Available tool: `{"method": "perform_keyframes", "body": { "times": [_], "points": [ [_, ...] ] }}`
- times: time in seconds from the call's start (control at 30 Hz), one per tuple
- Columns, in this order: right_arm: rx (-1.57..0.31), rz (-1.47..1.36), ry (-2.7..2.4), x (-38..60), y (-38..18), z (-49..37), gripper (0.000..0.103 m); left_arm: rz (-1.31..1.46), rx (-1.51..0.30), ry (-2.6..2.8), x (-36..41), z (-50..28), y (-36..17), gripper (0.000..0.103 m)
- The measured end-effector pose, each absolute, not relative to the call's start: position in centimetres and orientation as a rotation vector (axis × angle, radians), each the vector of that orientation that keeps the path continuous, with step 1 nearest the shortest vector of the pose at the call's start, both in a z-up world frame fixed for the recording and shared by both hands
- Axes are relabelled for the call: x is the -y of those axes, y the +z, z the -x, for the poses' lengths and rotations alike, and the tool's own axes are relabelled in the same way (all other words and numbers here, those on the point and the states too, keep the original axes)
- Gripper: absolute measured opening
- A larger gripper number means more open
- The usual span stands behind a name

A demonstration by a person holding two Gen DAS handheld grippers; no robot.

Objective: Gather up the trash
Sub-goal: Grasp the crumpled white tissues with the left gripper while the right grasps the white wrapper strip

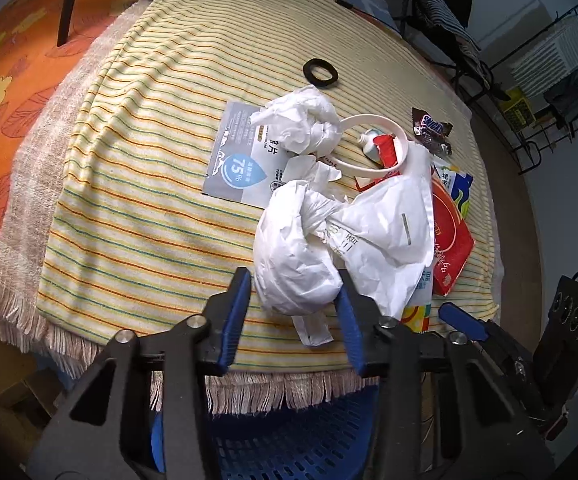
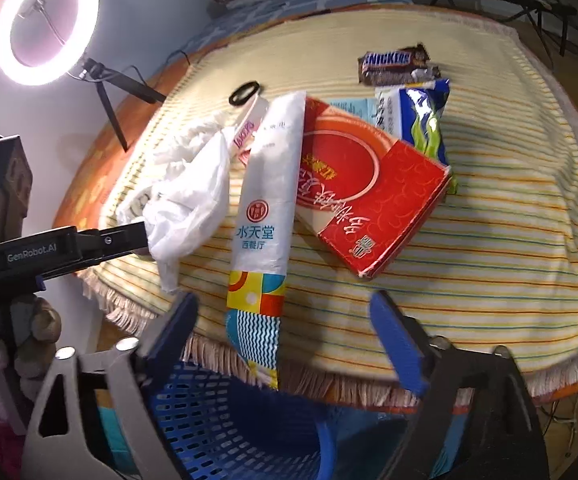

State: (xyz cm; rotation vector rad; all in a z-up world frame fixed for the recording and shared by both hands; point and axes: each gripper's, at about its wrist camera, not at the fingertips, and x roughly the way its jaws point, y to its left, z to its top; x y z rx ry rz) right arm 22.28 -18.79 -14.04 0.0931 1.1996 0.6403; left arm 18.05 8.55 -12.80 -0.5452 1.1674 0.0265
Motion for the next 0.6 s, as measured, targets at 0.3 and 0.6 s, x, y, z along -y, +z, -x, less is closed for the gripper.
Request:
{"method": "perform_keyframes", "body": {
  "times": [0.3, 0.6],
  "points": [
    [-1.217, -0.043, 0.634, 16.9, -15.4, -22.9, 0.064, 0.503, -1.135, 0.046, -8.3, -17.6, -12.3, 0.035],
    [-1.233, -0.061, 0.654, 17.2, -15.4, -22.9, 0.011, 0.474, -1.109, 0.058, -8.5, -16.3, -11.4, 0.034]
  ]
}}
